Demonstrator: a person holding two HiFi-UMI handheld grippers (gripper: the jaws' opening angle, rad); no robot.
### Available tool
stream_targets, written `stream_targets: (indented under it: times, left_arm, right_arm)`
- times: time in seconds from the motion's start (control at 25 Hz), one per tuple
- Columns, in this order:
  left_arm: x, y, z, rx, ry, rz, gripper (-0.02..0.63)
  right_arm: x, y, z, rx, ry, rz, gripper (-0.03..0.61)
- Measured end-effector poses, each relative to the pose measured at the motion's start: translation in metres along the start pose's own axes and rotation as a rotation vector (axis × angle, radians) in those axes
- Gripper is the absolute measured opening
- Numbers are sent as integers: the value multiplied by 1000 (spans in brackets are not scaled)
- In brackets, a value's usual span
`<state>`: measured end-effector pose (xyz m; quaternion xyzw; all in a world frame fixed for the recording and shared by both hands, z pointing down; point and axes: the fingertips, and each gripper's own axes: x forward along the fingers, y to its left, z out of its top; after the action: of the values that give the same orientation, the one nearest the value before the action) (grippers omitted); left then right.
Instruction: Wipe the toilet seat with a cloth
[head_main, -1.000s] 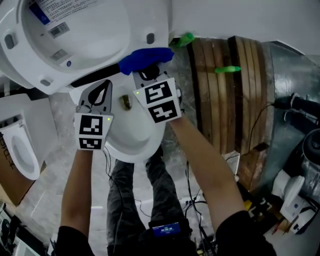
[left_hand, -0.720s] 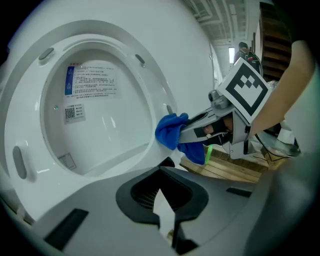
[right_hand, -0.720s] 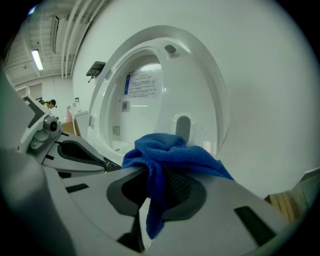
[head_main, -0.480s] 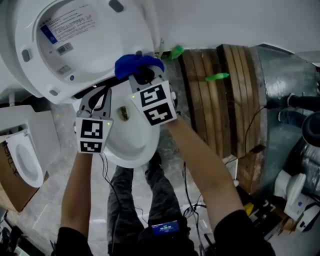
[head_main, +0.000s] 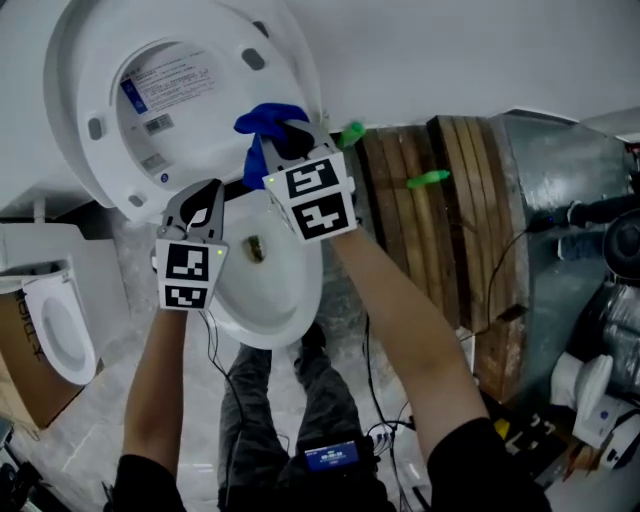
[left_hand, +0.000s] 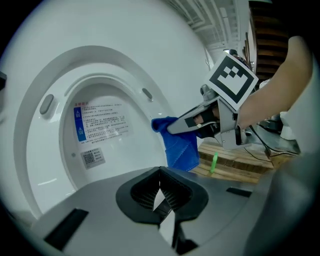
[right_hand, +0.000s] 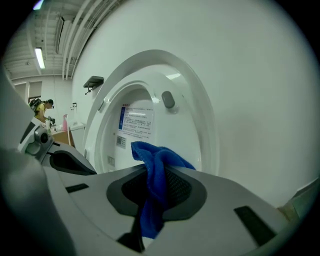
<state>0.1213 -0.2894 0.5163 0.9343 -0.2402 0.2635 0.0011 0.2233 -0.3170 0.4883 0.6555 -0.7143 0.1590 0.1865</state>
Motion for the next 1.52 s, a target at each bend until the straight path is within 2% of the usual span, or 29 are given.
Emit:
stream_targets:
  times: [0.56,1.04,1.32,1.52]
  left_arm:
    - [-27,54,69,12,-85,76,12]
    - [-53,105,121,19,-129,150,12]
    - [-68,131,156,29,-157,181,12]
    - [-86,158,172,42,-169,213,12]
  right_arm:
    - [-9,-11,95,-77,-52,-40,61]
    - [-13,-4,128,-123,-35,-41,61]
    - [-9,4,184,-138,-85,-27,61]
    - [0,35,231,-191,-138,14,61]
